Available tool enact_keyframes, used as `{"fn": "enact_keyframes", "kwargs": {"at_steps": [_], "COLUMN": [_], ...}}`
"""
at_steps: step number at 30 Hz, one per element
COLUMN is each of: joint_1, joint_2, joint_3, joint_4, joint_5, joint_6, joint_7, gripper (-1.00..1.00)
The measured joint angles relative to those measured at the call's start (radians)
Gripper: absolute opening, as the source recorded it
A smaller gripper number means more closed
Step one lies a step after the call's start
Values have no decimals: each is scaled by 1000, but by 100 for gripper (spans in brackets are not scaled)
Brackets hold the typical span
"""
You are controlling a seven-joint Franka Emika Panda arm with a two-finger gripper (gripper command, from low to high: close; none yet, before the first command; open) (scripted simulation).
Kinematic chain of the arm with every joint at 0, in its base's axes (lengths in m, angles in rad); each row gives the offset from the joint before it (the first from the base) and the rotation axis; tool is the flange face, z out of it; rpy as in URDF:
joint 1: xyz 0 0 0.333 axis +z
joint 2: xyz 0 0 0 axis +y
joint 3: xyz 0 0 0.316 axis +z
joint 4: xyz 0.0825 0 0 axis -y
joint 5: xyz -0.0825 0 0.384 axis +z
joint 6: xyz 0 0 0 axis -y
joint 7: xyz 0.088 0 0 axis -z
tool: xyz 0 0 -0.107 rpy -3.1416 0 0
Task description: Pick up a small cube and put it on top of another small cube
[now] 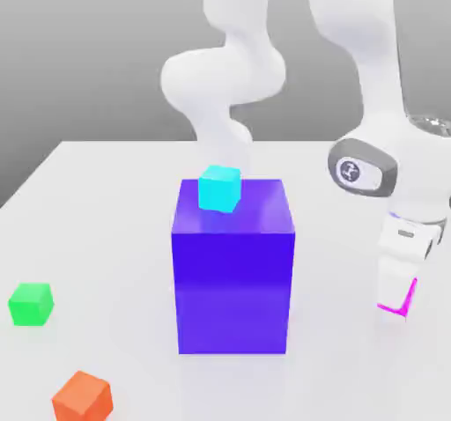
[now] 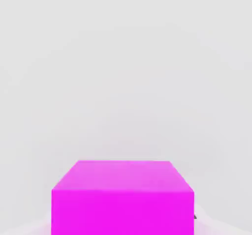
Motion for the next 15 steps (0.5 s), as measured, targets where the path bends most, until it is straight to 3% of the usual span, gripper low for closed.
{"fn": "enact_keyframes", "kwargs": {"at_steps": [7,15], "joint_1": [-183,-400], "joint_2": [12,-31], "joint_3": [-184,-400], "joint_4": [112,112], "joint_5": [6,44], "joint_6": [-65,-113], "joint_7": [-37,-49], "gripper": [-100,-100]}}
